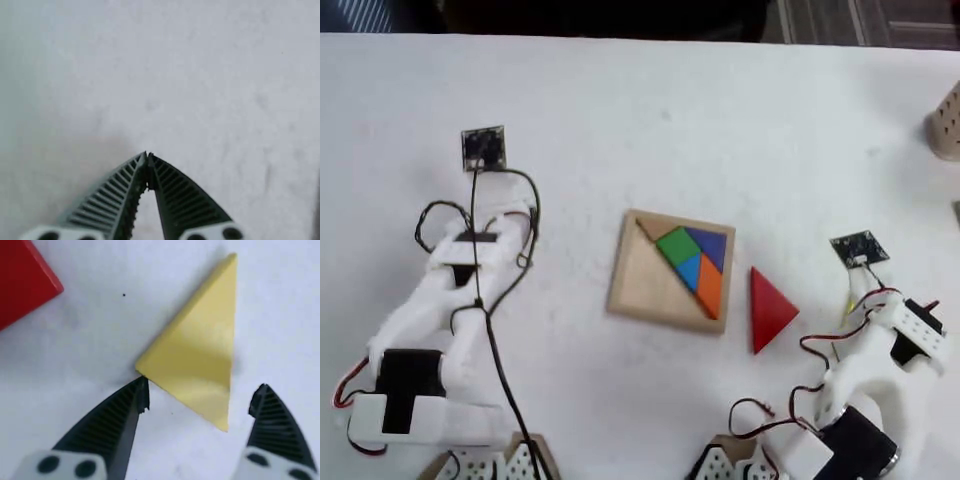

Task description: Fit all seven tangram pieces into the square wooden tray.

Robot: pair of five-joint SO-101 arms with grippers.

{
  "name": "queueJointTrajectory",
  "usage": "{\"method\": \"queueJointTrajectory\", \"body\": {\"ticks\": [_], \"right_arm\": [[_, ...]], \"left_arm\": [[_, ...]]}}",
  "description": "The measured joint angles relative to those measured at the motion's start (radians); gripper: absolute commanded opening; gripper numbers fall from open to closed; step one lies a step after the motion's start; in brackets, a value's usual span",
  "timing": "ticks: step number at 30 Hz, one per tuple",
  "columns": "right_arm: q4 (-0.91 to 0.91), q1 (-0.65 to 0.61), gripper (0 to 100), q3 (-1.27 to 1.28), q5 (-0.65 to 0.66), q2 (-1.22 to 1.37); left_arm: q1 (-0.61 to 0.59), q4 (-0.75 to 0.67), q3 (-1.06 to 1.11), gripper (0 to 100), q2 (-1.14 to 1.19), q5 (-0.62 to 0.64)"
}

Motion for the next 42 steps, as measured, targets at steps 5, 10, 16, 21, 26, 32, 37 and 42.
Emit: {"method": "queueJointTrajectory", "body": {"ticks": [5,10,16,21,26,32,37,42], "right_arm": [[-0.040,-0.029,31.9,-0.011,-0.017,0.081],[-0.038,-0.031,29.9,-0.084,-0.112,0.190],[0.005,-0.037,13.9,-0.152,-0.120,0.275],[0.051,-0.043,17.7,-0.233,-0.133,0.308],[0.170,-0.055,27.6,-0.328,-0.253,0.342],[0.308,-0.117,28.3,-0.419,-0.428,0.350],[0.322,-0.164,28.3,-0.466,-0.583,0.351],[0.316,-0.170,28.3,-0.502,-0.666,0.351]], "left_arm": [[0.000,0.000,0.000,2,0.000,0.000],[0.000,0.000,0.000,2,0.000,0.000],[0.000,0.000,0.000,2,0.000,0.000],[0.000,0.000,0.000,2,0.000,0.000],[0.000,0.000,0.000,2,0.000,0.000],[0.000,0.000,0.000,2,0.000,0.000],[0.000,0.000,0.000,2,0.000,0.000],[0.000,0.000,0.000,2,0.000,0.000]]}}
